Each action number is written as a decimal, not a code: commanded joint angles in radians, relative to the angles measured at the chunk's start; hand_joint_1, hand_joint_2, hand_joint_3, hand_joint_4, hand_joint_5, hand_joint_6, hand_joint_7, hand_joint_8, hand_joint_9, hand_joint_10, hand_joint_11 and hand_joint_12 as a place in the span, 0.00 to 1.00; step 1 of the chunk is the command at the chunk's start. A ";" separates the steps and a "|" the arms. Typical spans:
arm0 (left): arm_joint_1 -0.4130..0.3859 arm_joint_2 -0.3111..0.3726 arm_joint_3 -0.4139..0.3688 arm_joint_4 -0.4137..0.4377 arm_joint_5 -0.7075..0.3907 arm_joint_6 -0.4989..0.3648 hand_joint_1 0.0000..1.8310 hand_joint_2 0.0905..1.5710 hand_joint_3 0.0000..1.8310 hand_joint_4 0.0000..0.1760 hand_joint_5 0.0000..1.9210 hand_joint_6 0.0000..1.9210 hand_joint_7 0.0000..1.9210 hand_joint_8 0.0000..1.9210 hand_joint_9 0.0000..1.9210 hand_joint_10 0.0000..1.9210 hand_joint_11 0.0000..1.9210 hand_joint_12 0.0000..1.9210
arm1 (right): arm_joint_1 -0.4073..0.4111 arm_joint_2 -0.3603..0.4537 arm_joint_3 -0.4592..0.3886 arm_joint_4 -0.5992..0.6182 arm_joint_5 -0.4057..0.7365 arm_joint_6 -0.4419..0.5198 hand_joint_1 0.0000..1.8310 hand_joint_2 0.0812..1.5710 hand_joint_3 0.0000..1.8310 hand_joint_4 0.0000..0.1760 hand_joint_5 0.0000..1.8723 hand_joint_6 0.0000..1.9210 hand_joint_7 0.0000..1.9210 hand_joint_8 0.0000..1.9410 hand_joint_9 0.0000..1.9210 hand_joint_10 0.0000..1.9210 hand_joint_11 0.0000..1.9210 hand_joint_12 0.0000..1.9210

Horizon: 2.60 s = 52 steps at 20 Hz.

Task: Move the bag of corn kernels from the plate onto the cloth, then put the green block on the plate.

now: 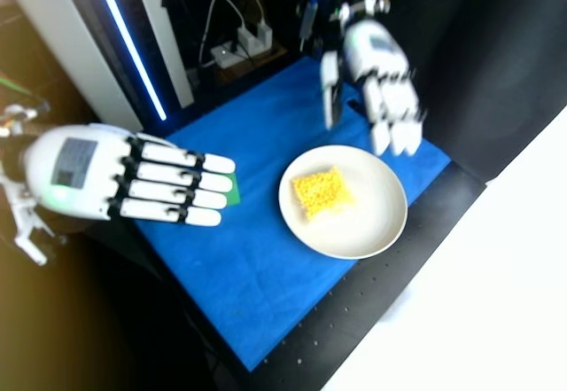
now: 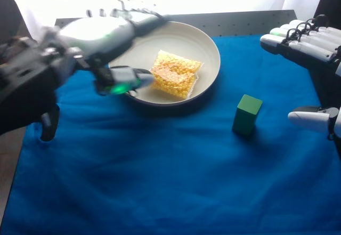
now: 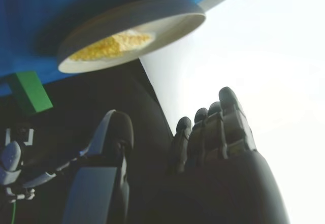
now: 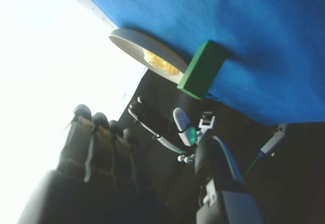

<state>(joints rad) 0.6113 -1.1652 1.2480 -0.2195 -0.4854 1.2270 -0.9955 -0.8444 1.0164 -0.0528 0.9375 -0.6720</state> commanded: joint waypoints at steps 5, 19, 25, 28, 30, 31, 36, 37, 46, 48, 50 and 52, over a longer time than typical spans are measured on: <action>-0.053 -0.108 0.120 -0.001 0.074 -0.003 0.52 0.75 0.00 0.14 0.07 0.00 0.04 0.00 0.04 0.00 0.00 0.37 | 0.012 -0.002 0.004 0.020 0.121 0.002 0.33 0.80 0.00 0.05 0.00 0.00 0.00 0.00 0.00 0.00 0.00 0.00; -0.097 -0.123 0.168 -0.050 0.059 -0.003 0.75 0.80 0.00 0.00 0.13 0.56 0.03 0.64 0.12 0.88 0.14 1.00 | 0.006 -0.006 0.002 0.031 0.121 0.004 0.27 0.81 0.00 0.00 0.00 0.00 0.00 0.00 0.00 0.00 0.00 0.00; -0.106 0.017 0.006 0.030 -0.163 -0.033 0.72 0.79 0.00 0.00 0.07 0.58 0.05 0.59 0.11 0.88 0.17 1.00 | 0.000 -0.011 -0.001 0.038 0.121 0.007 0.30 0.81 0.00 0.00 0.00 0.00 0.00 0.00 0.00 0.00 0.00 0.00; -0.023 0.123 -0.114 0.099 -0.328 -0.105 0.63 0.80 0.00 0.00 0.09 0.50 0.08 0.49 0.16 0.76 0.15 0.98 | -0.001 -0.011 -0.004 0.045 0.121 0.007 0.26 0.82 0.00 0.00 0.00 0.00 0.00 0.00 0.00 0.00 0.00 0.00; 0.018 0.154 -0.158 0.112 -0.384 -0.105 0.61 0.81 0.00 0.00 0.09 0.43 0.11 0.40 0.13 0.71 0.10 0.97 | -0.004 -0.011 -0.005 0.052 0.121 0.007 0.27 0.82 0.00 0.00 0.00 0.00 0.00 0.00 0.00 0.00 0.00 0.00; 0.030 0.163 -0.171 0.117 -0.402 -0.106 0.58 0.82 0.00 0.00 0.07 0.45 0.11 0.41 0.12 0.74 0.09 0.99 | -0.007 -0.012 -0.006 0.054 0.121 0.007 0.29 0.81 0.00 0.00 0.00 0.00 0.00 0.00 0.00 0.00 0.00 0.00; -0.020 0.111 -0.111 0.131 -0.271 -0.105 0.63 0.76 0.00 0.04 0.10 0.13 0.15 0.13 0.09 0.35 0.00 0.72 | -0.008 -0.017 -0.004 0.055 0.122 0.007 0.33 0.81 0.00 0.00 0.00 0.00 0.00 0.00 0.00 0.00 0.00 0.00; -0.037 0.088 -0.086 0.131 -0.229 -0.104 0.62 0.76 0.00 0.04 0.12 0.08 0.15 0.05 0.09 0.27 0.00 0.70 | -0.008 -0.017 -0.004 0.055 0.122 0.007 0.32 0.81 0.00 0.00 0.00 0.00 0.00 0.00 0.00 0.00 0.00 0.00; -0.077 -0.078 0.117 0.004 0.085 0.007 0.50 0.68 0.00 0.54 0.02 0.00 0.00 0.00 0.00 0.00 0.00 0.23 | -0.010 -0.018 -0.004 0.056 0.122 0.007 0.33 0.80 0.00 0.00 0.00 0.00 0.00 0.00 0.00 0.00 0.00 0.00; -0.068 -0.096 0.131 -0.069 0.119 0.090 0.55 0.69 0.00 0.48 0.03 0.00 0.00 0.00 0.00 0.00 0.00 0.27 | -0.012 -0.018 -0.004 0.058 0.122 0.007 0.30 0.81 0.00 0.07 0.00 0.00 0.00 0.00 0.00 0.00 0.00 0.00; -0.062 -0.107 0.139 -0.115 0.138 0.152 0.62 0.70 0.00 0.44 0.08 0.01 0.04 0.01 0.04 0.01 0.00 0.41 | -0.013 -0.018 -0.004 0.059 0.122 0.007 0.27 0.82 0.00 0.03 0.00 0.00 0.00 0.00 0.00 0.00 0.00 0.00; -0.057 -0.121 0.159 -0.127 0.162 0.153 0.67 0.69 0.00 0.27 0.13 0.02 0.10 0.01 0.11 0.03 0.00 0.58 | -0.015 -0.018 -0.004 0.060 0.122 0.007 0.27 0.82 0.00 0.00 0.00 0.00 0.00 0.00 0.00 0.00 0.00 0.00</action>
<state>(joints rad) 0.5602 -1.2896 1.4063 -0.3553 -0.2440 1.3724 -1.0142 -0.8627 1.0119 -0.0090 0.9371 -0.6701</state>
